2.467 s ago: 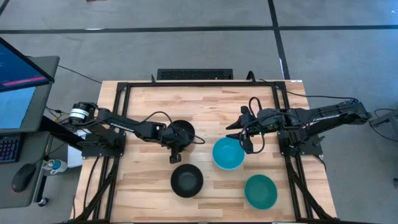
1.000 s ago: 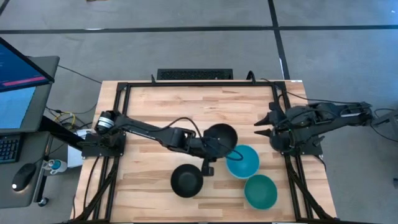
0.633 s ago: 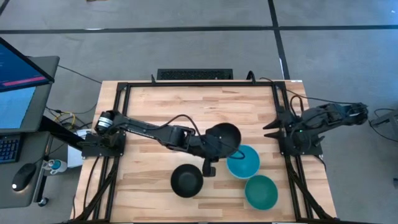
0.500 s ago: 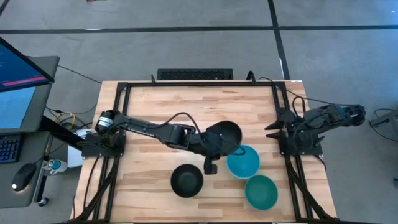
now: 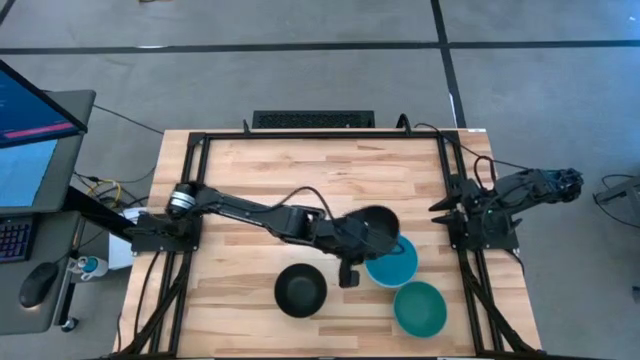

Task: Nest bowls inside each other
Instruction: Stack the top black bowl on top of the blue bowl

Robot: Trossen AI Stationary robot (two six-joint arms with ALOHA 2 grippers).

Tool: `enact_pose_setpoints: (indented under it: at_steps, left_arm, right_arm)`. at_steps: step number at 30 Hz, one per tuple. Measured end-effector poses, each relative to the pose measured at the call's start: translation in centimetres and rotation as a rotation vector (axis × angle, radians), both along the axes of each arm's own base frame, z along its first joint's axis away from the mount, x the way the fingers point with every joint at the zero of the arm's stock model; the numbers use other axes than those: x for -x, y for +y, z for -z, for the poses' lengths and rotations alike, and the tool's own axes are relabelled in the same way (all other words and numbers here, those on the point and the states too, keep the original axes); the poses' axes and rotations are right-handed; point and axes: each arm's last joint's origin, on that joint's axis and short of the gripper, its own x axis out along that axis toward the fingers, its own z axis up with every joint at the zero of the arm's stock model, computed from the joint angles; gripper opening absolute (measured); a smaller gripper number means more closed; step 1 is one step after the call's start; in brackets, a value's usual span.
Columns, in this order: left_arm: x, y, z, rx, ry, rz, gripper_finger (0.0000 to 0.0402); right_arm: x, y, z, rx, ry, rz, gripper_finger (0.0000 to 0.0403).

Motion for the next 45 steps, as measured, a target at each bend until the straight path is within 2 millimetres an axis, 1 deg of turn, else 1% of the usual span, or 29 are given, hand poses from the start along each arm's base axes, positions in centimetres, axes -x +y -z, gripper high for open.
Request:
enact_pose_setpoints:
  at_steps: [1, 3, 5, 9, 12, 15, 19, 27, 30, 32, 33, 35, 44, 45]
  left_arm:
    - [-0.4, -0.1, 0.4, -0.003, 0.015, 0.013, 0.0000]
    - [-1.2, -0.4, 0.4, -0.009, 0.030, 0.030, 0.0000]
    - [-2.2, -0.5, 0.1, -0.024, 0.002, 0.042, 0.0000]
    - [-3.5, -0.5, -0.6, -0.046, -0.020, 0.061, 0.0000]
    - [-4.4, -0.4, -0.4, -0.021, -0.021, 0.089, 0.0000]
    - [-5.0, -0.5, 0.6, -0.009, 0.003, 0.107, 0.0000]
    - [-5.1, -1.1, 1.3, 0.007, 0.029, 0.112, 0.0000]
    - [-4.9, -1.5, 1.4, -0.006, 0.040, 0.106, 0.0000]
    - [-5.5, -2.0, 2.6, -0.001, 0.042, 0.110, 0.0000]
    - [-5.6, -2.4, 3.9, 0.002, 0.085, 0.121, 0.0000]
    - [-6.0, -2.7, 4.3, 0.010, 0.066, 0.129, 0.0000]
    - [-5.9, -2.8, 4.8, 0.019, 0.097, 0.124, 0.0000]
    - [-6.0, -2.3, 4.6, 0.019, 0.091, 0.089, 0.0000]
    - [-6.1, -2.4, 4.9, 0.020, 0.096, 0.088, 0.0000]
  right_arm:
    - [0.0, 0.0, 0.0, 0.001, 0.002, 0.000, 0.0177]
    - [-0.1, 0.0, 0.0, 0.001, 0.002, 0.000, 0.0177]
    - [-0.1, 0.0, 0.1, 0.003, 0.010, 0.000, 0.0177]
    - [-0.2, 0.1, 0.0, 0.004, 0.011, 0.001, 0.0177]
    - [-0.2, 0.1, 0.0, 0.004, 0.012, 0.001, 0.0177]
    - [-0.2, 0.1, 0.0, 0.004, 0.012, 0.001, 0.0177]
    - [-0.2, 0.1, 0.0, 0.004, 0.012, 0.001, 0.0177]
    - [-0.2, 0.1, 0.0, 0.004, 0.011, 0.001, 0.0177]
    - [-0.2, 0.1, 0.0, 0.004, 0.012, 0.001, 0.0177]
    - [-0.2, 0.1, 0.0, 0.004, 0.011, 0.001, 0.0177]
    - [-0.2, 0.1, 0.0, 0.004, 0.012, 0.001, 0.0177]
    - [-0.2, 0.1, 0.0, 0.004, 0.012, 0.001, 0.0177]
    - [-0.2, 0.1, 0.0, 0.004, 0.012, 0.001, 0.0177]
    - [-0.2, 0.1, 0.0, 0.004, 0.013, 0.000, 0.0177]
